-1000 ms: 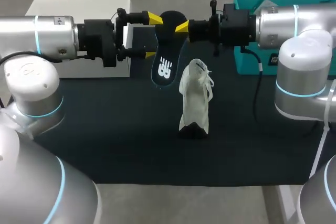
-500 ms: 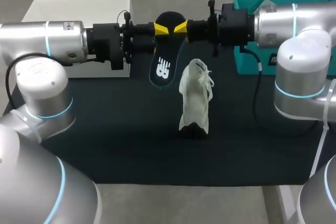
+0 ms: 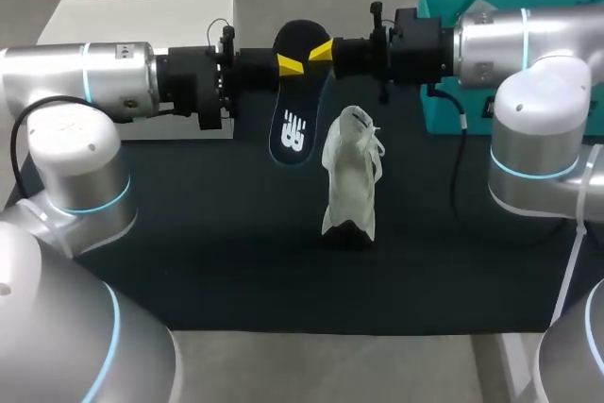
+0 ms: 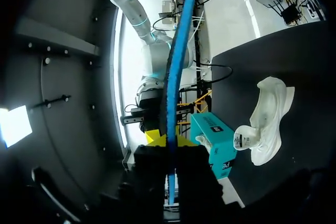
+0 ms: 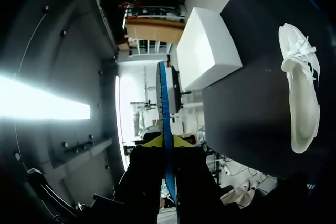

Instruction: Take the shoe out of the shoebox, open the shoe tongue, remove and reinsert the insole, then place the shoe into the shoebox

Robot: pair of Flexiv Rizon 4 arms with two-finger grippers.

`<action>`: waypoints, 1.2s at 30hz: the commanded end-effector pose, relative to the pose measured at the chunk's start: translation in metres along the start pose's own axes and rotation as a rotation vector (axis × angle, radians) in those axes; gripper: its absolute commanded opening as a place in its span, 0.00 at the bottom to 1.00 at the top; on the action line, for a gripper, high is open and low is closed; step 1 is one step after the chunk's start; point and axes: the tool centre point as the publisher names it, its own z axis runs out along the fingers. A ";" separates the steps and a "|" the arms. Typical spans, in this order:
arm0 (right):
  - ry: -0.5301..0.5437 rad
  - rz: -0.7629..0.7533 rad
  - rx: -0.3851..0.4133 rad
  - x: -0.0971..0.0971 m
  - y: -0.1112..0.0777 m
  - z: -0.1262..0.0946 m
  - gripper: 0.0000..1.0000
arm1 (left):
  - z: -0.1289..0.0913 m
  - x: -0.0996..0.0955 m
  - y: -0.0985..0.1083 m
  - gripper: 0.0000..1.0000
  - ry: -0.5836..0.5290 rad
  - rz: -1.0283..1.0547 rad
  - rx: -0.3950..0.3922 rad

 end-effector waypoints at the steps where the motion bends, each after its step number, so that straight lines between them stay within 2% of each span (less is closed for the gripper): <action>1: 0.003 0.000 -0.006 0.000 -0.001 0.001 0.67 | 0.002 0.003 0.001 0.00 -0.013 -0.005 0.008; 2: 0.004 -0.006 -0.028 0.000 0.000 -0.003 1.00 | 0.003 0.003 0.000 0.00 -0.013 -0.006 0.009; 4: -0.004 -0.009 -0.050 -0.002 0.002 -0.013 1.00 | 0.004 0.003 -0.002 0.00 -0.015 -0.015 0.012; 8: -0.087 -0.012 -0.106 -0.007 0.007 -0.040 1.00 | 0.004 0.004 -0.005 0.00 -0.014 -0.032 0.011; 9: -0.119 -0.021 -0.140 -0.007 0.010 -0.047 1.00 | 0.004 0.004 -0.005 0.00 -0.014 -0.035 0.009; 11: -0.173 -0.034 -0.258 -0.005 0.017 -0.061 1.00 | 0.004 0.004 -0.005 0.00 -0.012 -0.041 0.004; 19: -0.173 -0.034 -0.258 -0.005 0.017 -0.061 1.00 | 0.008 0.001 -0.003 0.00 -0.005 -0.070 -0.007; 24: -0.173 -0.034 -0.258 -0.005 0.017 -0.061 1.00 | 0.006 0.001 -0.001 0.00 -0.048 -0.166 -0.018; 33: -0.173 -0.034 -0.258 -0.005 0.017 -0.061 1.00 | 0.017 -0.005 -0.016 0.00 -0.015 -0.184 -0.011; 36: -0.250 -0.038 -0.233 -0.017 0.011 -0.080 1.00 | 0.021 -0.004 -0.022 0.00 -0.001 -0.227 -0.012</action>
